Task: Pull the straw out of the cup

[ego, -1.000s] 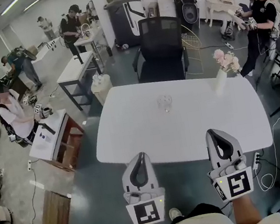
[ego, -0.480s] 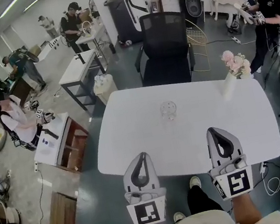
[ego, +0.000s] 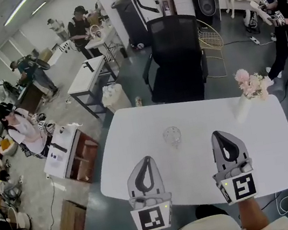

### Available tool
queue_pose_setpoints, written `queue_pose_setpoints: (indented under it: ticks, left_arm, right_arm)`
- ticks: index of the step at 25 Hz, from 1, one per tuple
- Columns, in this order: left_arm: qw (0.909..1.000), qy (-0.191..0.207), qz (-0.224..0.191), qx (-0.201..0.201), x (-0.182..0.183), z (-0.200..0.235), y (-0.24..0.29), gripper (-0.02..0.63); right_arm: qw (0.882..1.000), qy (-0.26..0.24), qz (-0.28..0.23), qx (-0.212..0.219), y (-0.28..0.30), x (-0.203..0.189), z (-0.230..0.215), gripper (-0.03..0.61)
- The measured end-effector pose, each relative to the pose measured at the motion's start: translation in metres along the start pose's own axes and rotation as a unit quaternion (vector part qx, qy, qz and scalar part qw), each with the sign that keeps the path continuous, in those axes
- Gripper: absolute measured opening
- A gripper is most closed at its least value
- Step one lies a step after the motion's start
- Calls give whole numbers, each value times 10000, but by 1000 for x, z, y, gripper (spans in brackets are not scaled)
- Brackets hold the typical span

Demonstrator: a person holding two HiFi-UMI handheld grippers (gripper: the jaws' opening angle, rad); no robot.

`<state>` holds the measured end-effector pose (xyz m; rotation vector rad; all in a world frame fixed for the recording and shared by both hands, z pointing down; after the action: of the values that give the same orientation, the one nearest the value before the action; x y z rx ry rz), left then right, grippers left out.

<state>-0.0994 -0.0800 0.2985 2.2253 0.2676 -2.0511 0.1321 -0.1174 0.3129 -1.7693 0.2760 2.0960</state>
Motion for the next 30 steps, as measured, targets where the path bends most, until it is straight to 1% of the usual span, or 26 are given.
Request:
queue_pose_setpoints:
  ticks: [6,10,16,23,30]
  left_arm:
    - [9997,94,77,207,-14,-14,38,6]
    - [9993,104,156,320,-24,-19,54,6]
    - [9986,-22,312,429,-45,-6,76,6]
    - [9979,-226,456,403,-71,10,94,6]
    - [9966,-362,635,379,-91,22,102,6]
  right_arm:
    - [9997,154,-26,185,34,-29,-31,0]
    - [9992,190,8,363,53,-42,-41,0]
    - [9980,156,122,602,81,-57,-34,0]
    - [9961,116,387,791,104,-76,-14,2]
    - [9924,117,796,929,116,-103,4,2]
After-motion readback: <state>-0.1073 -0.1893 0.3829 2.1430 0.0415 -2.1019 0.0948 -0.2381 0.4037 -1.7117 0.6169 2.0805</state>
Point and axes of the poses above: the fingertips, and each gripper's own axes: y forward along the fingers, z to its left, x out of its top, the point moved 8 cm from there along -y, backward along the fingers, and after that the axes turned 5 degrees about -y, right-handed, at the moved point
